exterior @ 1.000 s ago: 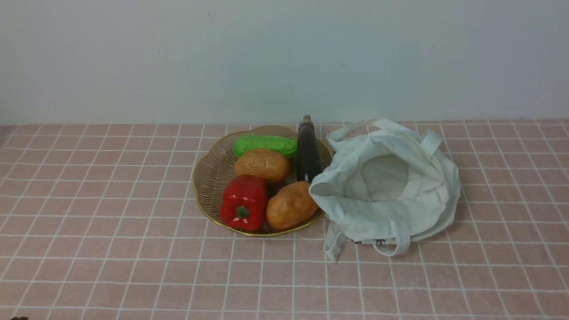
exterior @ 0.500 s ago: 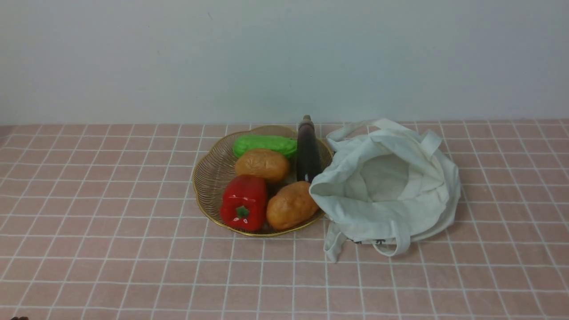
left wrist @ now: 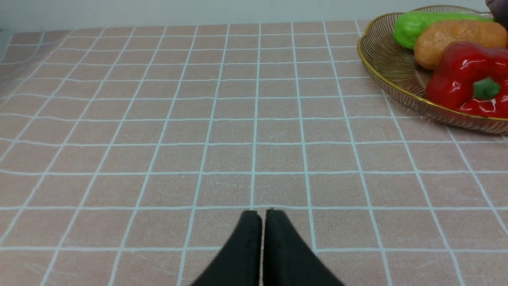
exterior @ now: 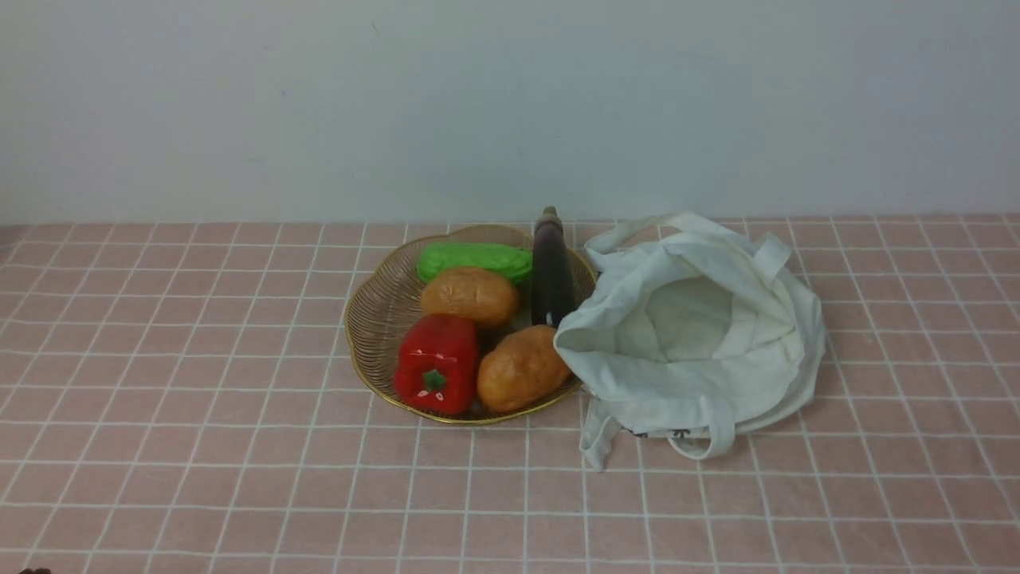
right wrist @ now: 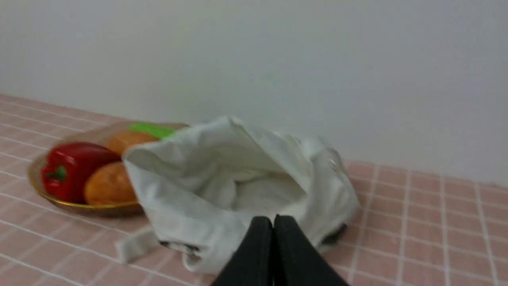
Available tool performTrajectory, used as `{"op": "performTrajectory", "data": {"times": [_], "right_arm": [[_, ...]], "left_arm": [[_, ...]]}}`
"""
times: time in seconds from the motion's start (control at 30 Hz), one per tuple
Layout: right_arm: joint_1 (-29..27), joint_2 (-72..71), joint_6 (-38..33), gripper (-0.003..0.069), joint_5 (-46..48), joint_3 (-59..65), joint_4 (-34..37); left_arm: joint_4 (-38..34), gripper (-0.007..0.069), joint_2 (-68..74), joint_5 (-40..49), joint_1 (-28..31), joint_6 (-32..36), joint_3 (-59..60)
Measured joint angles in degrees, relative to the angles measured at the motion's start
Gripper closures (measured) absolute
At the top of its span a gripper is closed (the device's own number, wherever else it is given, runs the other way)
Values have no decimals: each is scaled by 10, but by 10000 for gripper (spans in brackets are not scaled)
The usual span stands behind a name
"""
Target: Take vegetables from bag on pink coffee tablecloth place on plate.
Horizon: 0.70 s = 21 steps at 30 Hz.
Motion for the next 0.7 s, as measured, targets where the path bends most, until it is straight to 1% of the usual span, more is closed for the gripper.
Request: {"op": "performTrajectory", "data": {"times": [0.13,0.3,0.53,0.6,0.7], "right_arm": [[-59,-14,0,673,29,33,0],[-90,-15,0,673,30,34,16],[-93,-15,4,673,30,34,21],[-84,-15,15,673,30,34,21],[-55,-15,15,673,29,34,21]], "left_arm": [[0,629,0,0,0,0,0],[0,629,0,0,0,0,0],[0,629,0,0,0,0,0],[0,629,0,0,0,0,0],[0,629,0,0,0,0,0]]}}
